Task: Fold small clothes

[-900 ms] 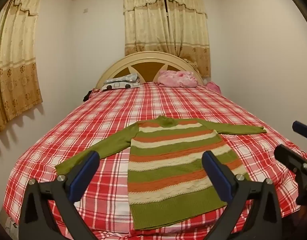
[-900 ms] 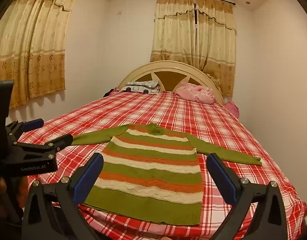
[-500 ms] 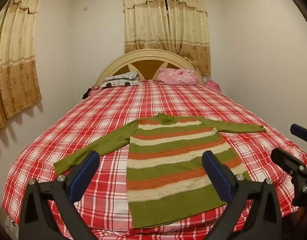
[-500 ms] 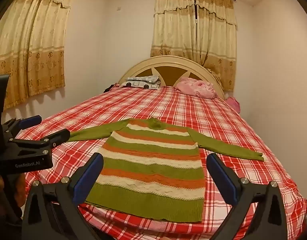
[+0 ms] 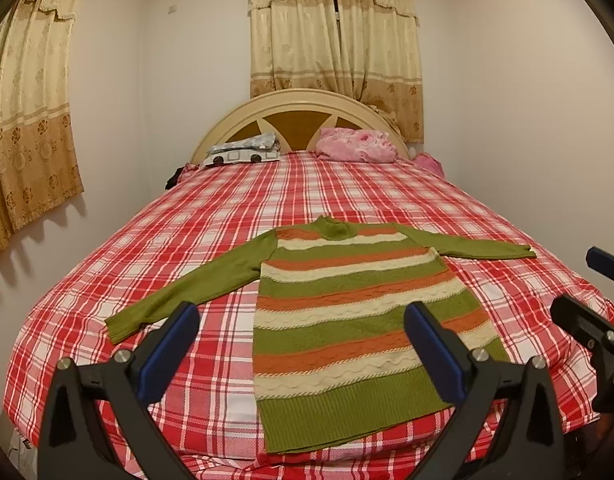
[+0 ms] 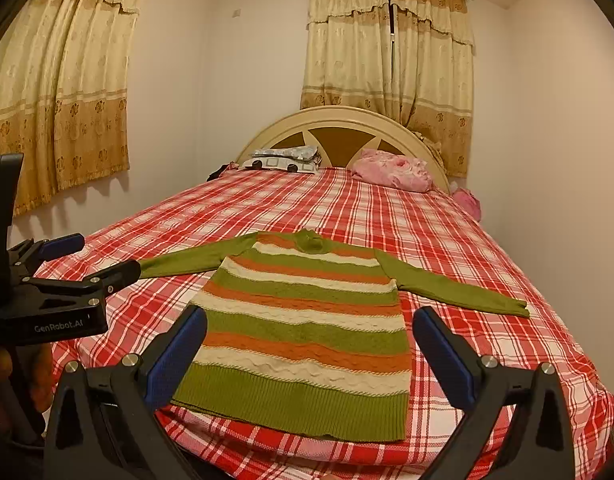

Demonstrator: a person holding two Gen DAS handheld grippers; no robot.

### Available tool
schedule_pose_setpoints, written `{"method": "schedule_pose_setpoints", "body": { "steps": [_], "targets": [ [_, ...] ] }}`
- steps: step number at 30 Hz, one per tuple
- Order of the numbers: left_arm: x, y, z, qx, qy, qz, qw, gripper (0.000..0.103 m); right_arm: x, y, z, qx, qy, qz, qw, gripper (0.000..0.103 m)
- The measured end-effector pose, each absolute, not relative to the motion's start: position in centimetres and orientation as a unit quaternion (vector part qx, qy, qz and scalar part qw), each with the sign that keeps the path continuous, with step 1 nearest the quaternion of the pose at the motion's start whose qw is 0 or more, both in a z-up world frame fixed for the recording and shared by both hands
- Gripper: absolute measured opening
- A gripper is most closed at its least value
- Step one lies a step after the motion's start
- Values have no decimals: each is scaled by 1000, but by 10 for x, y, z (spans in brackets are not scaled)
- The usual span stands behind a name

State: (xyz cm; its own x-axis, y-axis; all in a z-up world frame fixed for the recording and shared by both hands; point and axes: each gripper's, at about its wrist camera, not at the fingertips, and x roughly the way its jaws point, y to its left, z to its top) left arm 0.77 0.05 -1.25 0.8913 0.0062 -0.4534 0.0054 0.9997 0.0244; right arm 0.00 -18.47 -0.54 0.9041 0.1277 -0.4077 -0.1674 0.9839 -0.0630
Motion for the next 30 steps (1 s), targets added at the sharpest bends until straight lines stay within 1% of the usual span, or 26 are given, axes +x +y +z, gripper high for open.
{"method": "schedule_pose_setpoints", "body": {
  "steps": [30],
  "targets": [
    [9,6,-14,8,234,1,972,103,2,-185,-10,-42,210,80,973,102]
  ]
}}
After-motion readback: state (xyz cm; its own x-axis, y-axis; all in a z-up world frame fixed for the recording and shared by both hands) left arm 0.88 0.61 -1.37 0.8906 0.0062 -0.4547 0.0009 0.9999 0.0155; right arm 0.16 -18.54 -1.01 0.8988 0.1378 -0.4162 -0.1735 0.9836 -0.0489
